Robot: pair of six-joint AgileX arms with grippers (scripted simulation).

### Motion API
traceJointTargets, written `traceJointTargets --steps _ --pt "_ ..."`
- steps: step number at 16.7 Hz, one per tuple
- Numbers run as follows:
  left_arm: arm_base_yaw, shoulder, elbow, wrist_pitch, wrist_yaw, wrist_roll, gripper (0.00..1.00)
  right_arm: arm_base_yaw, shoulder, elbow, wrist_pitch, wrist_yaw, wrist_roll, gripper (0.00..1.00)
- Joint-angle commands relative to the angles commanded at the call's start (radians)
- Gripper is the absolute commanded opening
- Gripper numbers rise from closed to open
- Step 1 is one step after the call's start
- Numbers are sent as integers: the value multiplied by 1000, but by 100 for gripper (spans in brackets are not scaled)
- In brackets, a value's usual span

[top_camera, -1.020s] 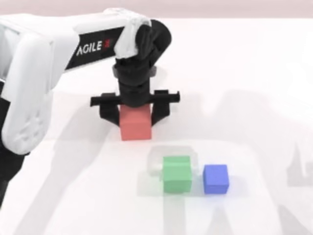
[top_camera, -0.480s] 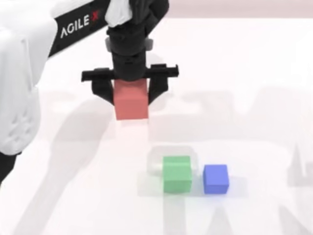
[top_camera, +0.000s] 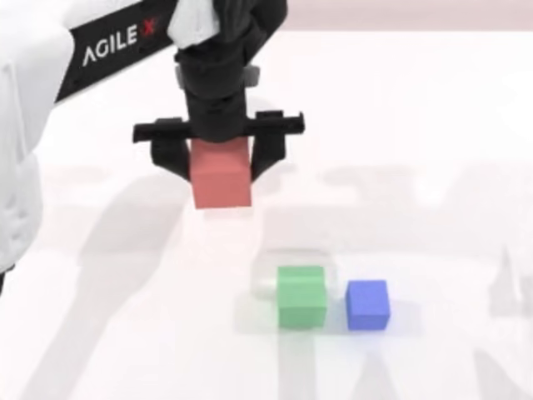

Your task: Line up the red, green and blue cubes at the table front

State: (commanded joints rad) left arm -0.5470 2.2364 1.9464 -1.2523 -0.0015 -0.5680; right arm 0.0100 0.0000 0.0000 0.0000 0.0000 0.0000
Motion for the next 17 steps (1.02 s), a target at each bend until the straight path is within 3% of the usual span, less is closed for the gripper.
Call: traceJointTargets --steps 8,17 --pt "-79 -341 -497 117 1 -51 0 0 0 0 0 0 0 100" --pt "-87 -394 -571 153 0 -59 0 0 0 0 0 0 0 100"
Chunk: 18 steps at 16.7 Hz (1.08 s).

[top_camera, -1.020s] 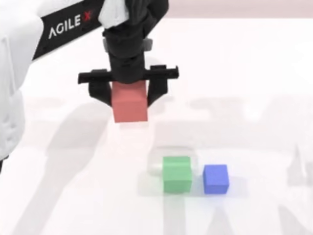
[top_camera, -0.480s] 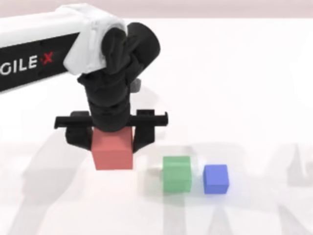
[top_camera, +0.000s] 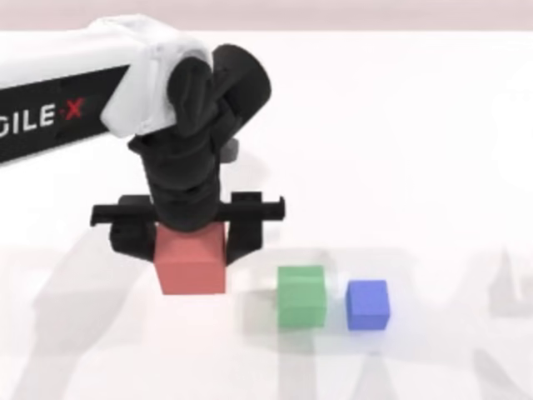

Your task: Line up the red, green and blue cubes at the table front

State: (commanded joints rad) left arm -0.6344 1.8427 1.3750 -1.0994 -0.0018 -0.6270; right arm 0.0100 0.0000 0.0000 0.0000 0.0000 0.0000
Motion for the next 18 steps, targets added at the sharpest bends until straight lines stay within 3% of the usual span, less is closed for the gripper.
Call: traceJointTargets --steps 7,12,18 --pt "-6 66 -160 234 1 -1 0 0 0 0 0 0 0 100" --pt "-6 73 -175 253 2 -2 0 0 0 0 0 0 0 100" --pt "-6 73 -175 253 2 -2 45 0 0 0 0 0 0 100"
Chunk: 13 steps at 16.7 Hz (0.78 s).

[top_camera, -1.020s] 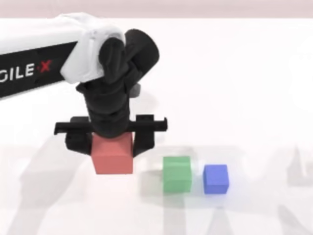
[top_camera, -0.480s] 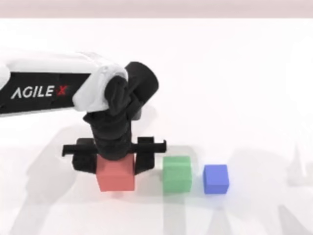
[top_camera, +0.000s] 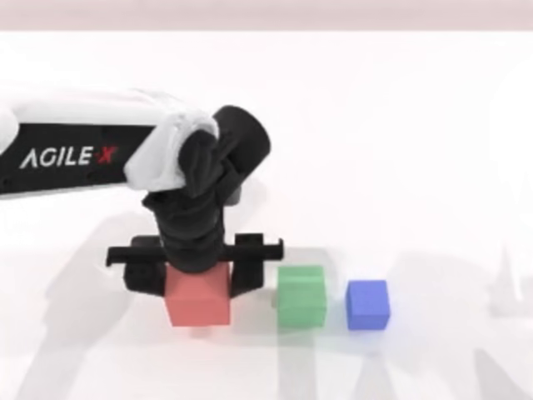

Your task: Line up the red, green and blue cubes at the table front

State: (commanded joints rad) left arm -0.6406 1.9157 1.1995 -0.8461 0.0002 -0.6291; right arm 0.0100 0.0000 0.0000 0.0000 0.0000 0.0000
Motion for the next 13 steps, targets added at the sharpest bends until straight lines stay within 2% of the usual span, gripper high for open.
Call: traceJointTargets --steps 7,13 --pt "0 0 0 0 0 0 98 0 0 0 0 0 0 100" --pt "0 0 0 0 0 0 100 0 0 0 0 0 0 100"
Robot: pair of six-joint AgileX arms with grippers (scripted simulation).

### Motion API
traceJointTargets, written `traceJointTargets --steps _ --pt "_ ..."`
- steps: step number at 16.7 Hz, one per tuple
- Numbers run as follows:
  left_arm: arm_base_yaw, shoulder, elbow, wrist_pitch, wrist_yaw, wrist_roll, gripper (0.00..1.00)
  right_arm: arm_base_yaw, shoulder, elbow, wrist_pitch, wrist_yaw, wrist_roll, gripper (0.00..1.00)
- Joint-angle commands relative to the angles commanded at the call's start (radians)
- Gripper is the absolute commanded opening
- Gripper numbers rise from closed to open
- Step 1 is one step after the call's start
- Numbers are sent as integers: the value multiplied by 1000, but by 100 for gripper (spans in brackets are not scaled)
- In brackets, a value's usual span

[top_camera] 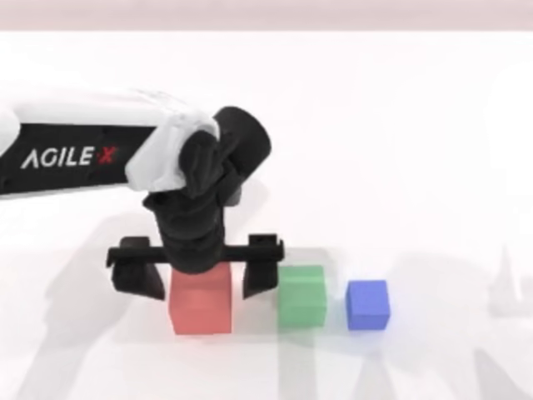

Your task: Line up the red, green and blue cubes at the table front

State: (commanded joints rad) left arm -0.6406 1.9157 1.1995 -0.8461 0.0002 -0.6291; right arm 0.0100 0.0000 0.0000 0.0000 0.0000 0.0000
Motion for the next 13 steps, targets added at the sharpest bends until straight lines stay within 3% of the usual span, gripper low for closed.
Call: traceJointTargets --steps 5,13 --pt "2 -5 15 -17 -1 -2 100 0 0 0 0 0 0 100" --pt "19 -92 172 -264 -1 -3 100 0 0 0 0 0 0 100"
